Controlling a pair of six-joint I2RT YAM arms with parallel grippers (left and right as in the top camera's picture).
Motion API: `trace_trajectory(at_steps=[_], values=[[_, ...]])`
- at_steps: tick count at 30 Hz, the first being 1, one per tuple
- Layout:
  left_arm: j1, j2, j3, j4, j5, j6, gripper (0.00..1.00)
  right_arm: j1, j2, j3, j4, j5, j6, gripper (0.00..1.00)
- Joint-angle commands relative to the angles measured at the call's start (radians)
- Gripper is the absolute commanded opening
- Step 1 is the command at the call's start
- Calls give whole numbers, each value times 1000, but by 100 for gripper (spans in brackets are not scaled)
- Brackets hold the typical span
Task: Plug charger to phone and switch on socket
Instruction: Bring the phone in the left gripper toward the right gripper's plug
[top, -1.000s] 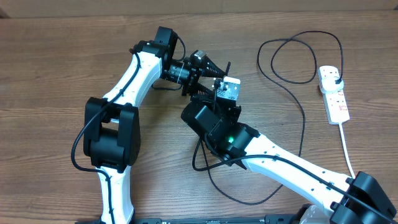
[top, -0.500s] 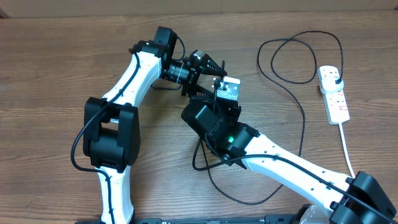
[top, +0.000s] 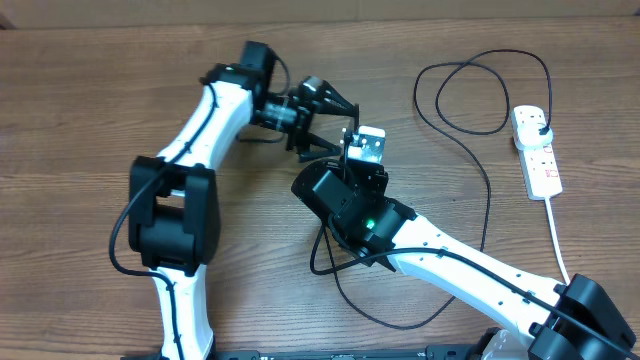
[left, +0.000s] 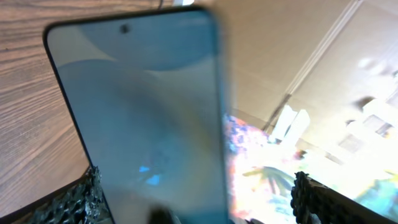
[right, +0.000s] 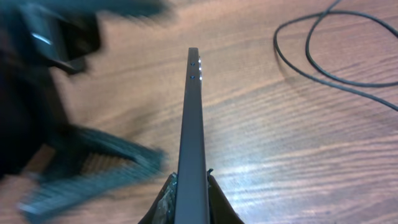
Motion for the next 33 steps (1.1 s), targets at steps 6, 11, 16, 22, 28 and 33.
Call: trace_trajectory(at_steps=[6,11,16,22,28,33], values=[[169,-3,29,-450,125,640,100,-71,-131,28,-60,-113,93,4],[210,-25,11,-702,34,954,86,-178,-211,28,-112,-322,136,4],[212,-100,11,-702,-5,955,86,-264,-249,28,-160,-452,137,4],[212,-271,11,-702,-135,924,82,-359,-254,27,-232,-600,154,4],[206,-551,-4,-701,-269,892,78,-388,-256,27,-317,-645,154,4],[206,-805,-5,-701,-386,895,75,-388,-260,27,-316,-754,154,4]])
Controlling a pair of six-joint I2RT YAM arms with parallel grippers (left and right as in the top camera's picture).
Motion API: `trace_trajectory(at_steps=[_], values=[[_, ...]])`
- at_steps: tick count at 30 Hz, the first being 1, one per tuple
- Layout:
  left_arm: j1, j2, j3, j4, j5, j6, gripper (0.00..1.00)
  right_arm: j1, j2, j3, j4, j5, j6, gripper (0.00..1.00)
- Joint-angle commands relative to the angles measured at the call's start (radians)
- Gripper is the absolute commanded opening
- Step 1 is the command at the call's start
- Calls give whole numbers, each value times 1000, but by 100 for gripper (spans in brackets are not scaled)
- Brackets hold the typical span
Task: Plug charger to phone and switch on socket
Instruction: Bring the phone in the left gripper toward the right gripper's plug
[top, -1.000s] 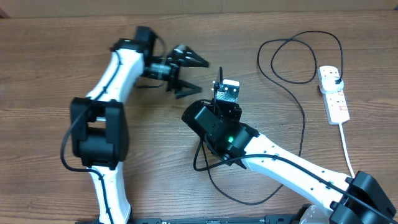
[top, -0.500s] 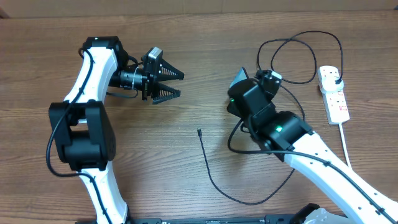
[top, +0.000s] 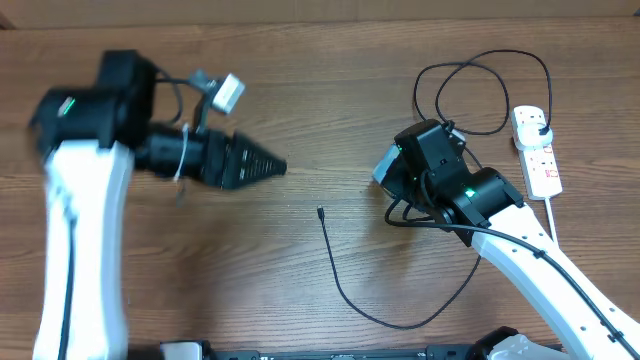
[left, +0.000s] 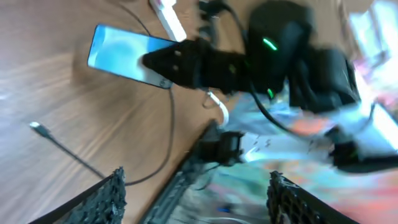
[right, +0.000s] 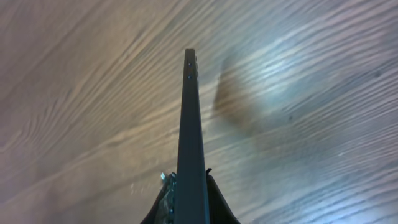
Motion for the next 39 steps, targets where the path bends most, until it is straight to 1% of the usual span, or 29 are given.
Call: trace_trajectory(at_steps=[1,2,3,4,6,8,10,14,16,22,25,29,30,31,35,38,39], values=[[-4,-185,-14,-3,-136,1,74,-1,-35,27,21,-104,10,4],[-4,-235,-14,-2,-158,1,77,-1,-35,27,28,-119,10,4],[-4,-280,-15,-2,-177,1,94,-1,-35,27,34,-129,10,4],[-4,-319,-18,0,-191,0,100,-1,-35,27,43,-143,10,4],[-4,-416,-34,12,-200,0,100,-1,-35,27,60,-167,10,4],[-4,-495,-56,42,-201,-30,100,-1,-35,27,72,-170,10,4],[-4,-574,-93,96,-223,-102,100,-1,-35,27,77,-170,10,4],[-4,-705,-207,226,-375,-327,100,-1,-35,27,80,-171,10,4],[-4,-744,-277,292,-417,-427,100,-1,-35,27,80,-173,10,4],[-4,-772,-552,560,-424,-730,100,-1,-35,26,106,-188,23,4],[-4,-767,-721,762,-388,-923,99,-1,-35,26,128,-196,26,4],[-4,-738,-943,1104,-252,-1205,100,-1,-35,26,144,-226,76,4],[-4,-716,-1027,1240,-212,-1338,100,0,-35,24,159,-227,112,4],[-4,-704,-1066,1304,-201,-1413,100,1,-34,23,173,-233,128,4],[-4,-642,-1175,1476,-191,-1671,100,1,-34,9,258,-301,186,4],[-4,-598,-1207,1548,-190,-1794,100,1,-34,9,290,-334,227,4],[-4,-587,-1209,1556,-187,-1823,98,1,-34,9,292,-338,243,4]])
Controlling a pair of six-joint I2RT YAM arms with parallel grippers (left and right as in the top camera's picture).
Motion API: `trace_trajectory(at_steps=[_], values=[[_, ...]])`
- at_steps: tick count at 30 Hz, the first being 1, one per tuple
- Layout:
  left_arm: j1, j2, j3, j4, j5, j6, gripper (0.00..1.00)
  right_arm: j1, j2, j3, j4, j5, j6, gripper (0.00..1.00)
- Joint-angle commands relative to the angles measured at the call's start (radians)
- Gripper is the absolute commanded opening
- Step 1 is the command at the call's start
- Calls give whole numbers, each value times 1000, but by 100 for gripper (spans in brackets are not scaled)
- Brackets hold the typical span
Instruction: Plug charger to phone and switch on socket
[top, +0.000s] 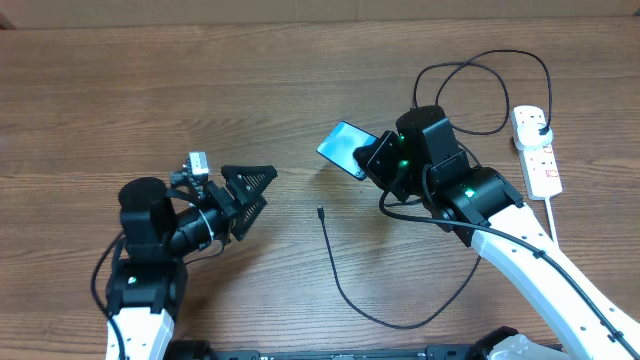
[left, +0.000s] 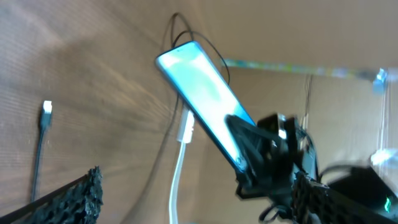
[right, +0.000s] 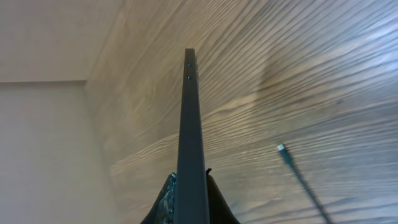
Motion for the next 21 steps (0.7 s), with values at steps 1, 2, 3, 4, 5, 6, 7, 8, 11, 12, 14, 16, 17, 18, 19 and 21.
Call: trace_trajectory(at_steps=[1,2,3,4,5,6,7,8,11,12,14,16,17,18,19,21], values=[[-3,42,-21,45,42,-298,95,0,-34,10,21,-60,98,4],[-3,51,-21,52,42,-329,92,0,-33,10,21,-64,114,4],[-5,58,-21,59,40,-365,91,1,-33,10,21,-73,127,4],[-7,64,-21,67,37,-406,89,1,-31,10,21,-82,138,4],[-11,69,-21,78,35,-446,88,5,-31,10,23,-87,141,4],[-16,72,-21,90,32,-478,87,10,-29,10,24,-90,141,4],[-24,75,-21,106,25,-511,86,20,-28,10,24,-93,144,4],[-31,77,-21,122,13,-537,86,29,-27,10,24,-99,149,4],[-66,80,-21,143,-40,-596,86,71,-25,10,24,-121,194,4],[-82,82,-21,143,-60,-621,86,85,-25,10,24,-121,206,4],[-117,85,-21,143,-95,-671,86,113,-25,10,30,-119,226,4],[-160,90,-21,143,-132,-724,87,139,-25,10,45,-119,227,4],[-185,93,-21,144,-160,-747,87,148,-25,10,48,-119,238,4],[-206,96,-21,144,-184,-766,86,155,-25,10,47,-119,254,4],[-228,100,-21,143,-211,-781,84,162,-25,10,46,-119,273,4],[-260,106,-21,143,-250,-795,83,165,-25,10,46,-123,291,4]])
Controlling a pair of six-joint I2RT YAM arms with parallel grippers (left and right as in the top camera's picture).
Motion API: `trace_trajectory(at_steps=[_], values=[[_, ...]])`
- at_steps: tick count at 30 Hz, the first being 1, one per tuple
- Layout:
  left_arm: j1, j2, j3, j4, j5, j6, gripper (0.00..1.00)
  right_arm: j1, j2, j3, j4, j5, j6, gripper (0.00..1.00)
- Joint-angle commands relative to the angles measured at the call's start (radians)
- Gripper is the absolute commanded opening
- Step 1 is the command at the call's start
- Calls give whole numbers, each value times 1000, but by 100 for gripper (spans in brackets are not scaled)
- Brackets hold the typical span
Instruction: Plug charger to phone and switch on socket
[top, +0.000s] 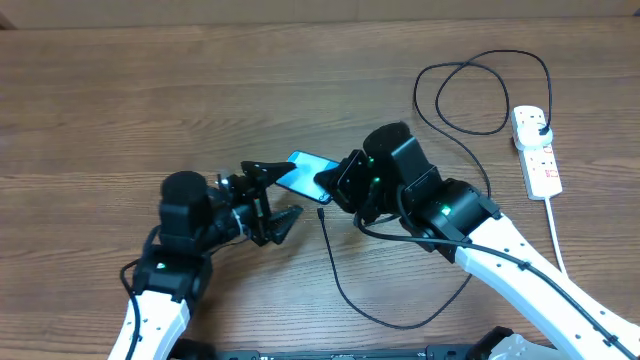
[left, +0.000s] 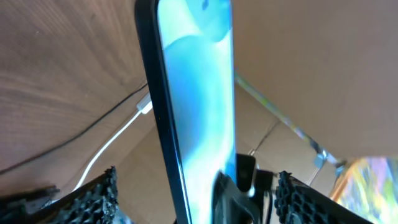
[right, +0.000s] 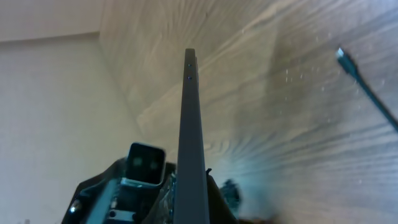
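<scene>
The phone (top: 305, 172), its screen lit blue, is held above the table by my right gripper (top: 335, 187), which is shut on its right end. In the right wrist view the phone (right: 191, 118) stands edge-on between the shut fingers of that gripper (right: 190, 186). My left gripper (top: 270, 197) is open, and the phone's left end reaches between its fingers. The left wrist view shows the phone (left: 193, 93) close up in the open left gripper (left: 199, 199). The charger cable's plug (top: 320, 213) lies on the wood just below the phone. The white socket strip (top: 536, 150) sits far right.
The black charger cable (top: 470, 160) loops across the right half of the table and curls toward the front edge (top: 400, 322). The strip's white lead (top: 557, 240) runs down the right side. The right arm (top: 470, 225) spans the front right.
The right gripper has brought the phone left and nearer the cable plug. The left gripper, then open and well apart from the phone, now stands open around its left end.
First both grippers met at the back middle, the right shut on the phone and the left open beside it. Then the left arm was far left and the right held the phone on the right. Since then both have come together again over the table's middle.
</scene>
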Motion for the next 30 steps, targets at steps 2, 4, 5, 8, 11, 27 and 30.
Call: trace_trajectory(at_steps=[2,4,5,8,11,27,30], values=[[-70,19,-4,4,-135,-114,82,9,-25,10,14,-25,69,4],[-83,24,-4,5,-142,-131,76,9,-25,10,14,-47,71,4],[-84,26,-4,5,-141,-140,71,9,-25,10,14,-61,71,4],[-84,31,-4,16,-149,-139,59,9,-25,10,14,-112,97,4],[-84,35,-4,37,-149,-140,51,9,-25,10,13,-121,123,4],[-84,35,-4,161,-166,-138,15,9,-25,10,26,-153,223,4],[-84,35,-4,161,-166,-138,11,9,-25,10,28,-175,224,4]])
